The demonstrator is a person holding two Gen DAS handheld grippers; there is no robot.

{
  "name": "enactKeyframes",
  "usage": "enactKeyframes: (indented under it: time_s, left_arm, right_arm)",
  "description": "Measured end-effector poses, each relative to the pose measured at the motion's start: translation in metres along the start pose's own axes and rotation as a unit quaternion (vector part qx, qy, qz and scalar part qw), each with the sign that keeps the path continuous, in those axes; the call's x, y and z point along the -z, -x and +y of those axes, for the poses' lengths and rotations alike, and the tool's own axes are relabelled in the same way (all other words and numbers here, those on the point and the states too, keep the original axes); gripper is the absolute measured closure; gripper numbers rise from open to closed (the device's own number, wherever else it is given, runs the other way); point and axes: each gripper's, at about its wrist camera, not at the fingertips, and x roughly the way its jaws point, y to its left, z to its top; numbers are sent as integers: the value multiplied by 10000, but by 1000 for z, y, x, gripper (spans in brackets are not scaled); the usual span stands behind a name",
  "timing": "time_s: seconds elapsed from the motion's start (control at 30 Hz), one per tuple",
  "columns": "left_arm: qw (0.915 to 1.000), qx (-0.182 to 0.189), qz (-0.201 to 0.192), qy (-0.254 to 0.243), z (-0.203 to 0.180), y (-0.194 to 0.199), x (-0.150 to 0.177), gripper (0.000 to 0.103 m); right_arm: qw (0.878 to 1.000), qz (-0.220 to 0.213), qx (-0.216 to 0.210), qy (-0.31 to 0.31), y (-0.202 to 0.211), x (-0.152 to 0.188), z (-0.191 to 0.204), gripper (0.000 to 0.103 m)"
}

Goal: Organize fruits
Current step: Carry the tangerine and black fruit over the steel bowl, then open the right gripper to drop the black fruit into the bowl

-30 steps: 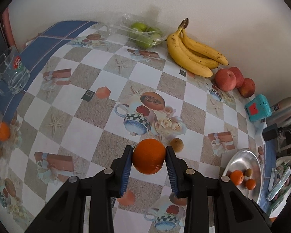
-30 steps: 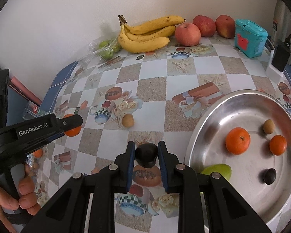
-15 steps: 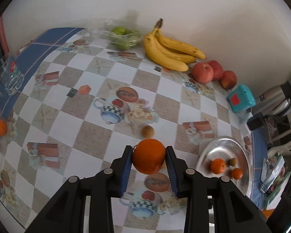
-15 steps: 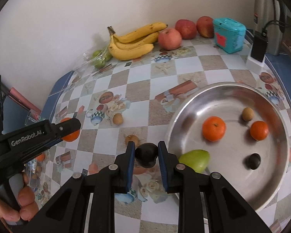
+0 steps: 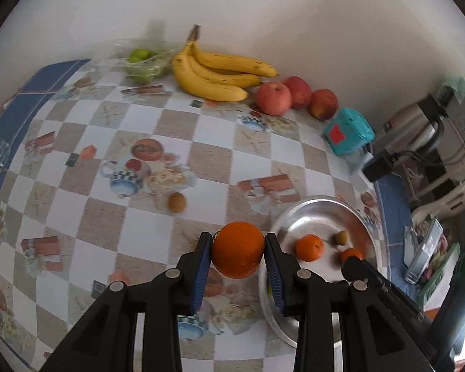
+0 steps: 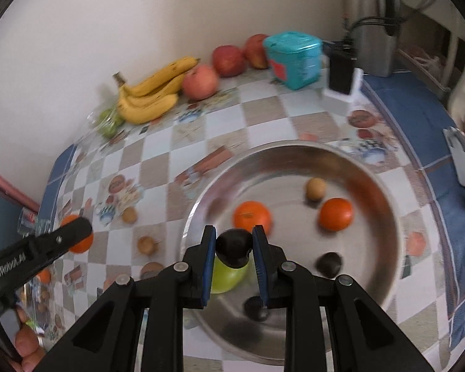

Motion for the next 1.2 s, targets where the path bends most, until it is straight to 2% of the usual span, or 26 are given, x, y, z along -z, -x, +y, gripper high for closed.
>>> enactKeyframes:
  time_s: [0.43,0.63,0.73,0.9,1.2]
  left_arm:
    - [9986,267,-144,-428,-35,-13,4,66]
    - [9977,368,28,-560,-45,-36,10,66]
    - [9974,391,151,-584,-48,-48,15,66]
    - [9962,325,113,-797,-56,-60,19,66]
    - [9958,229,247,-846,-56,-75,23,66]
  right_arm:
    - [9984,-277,120,-483,19,-7,-43,78]
    - [9986,-182,147,-478,10,-6,-46,78]
    - [9987,8,167,-480,-4,-3,-47,78]
    - [9988,183,216,-407,-16,1,-46,78]
    - [9983,384,293,-326,-30,5,-44,77]
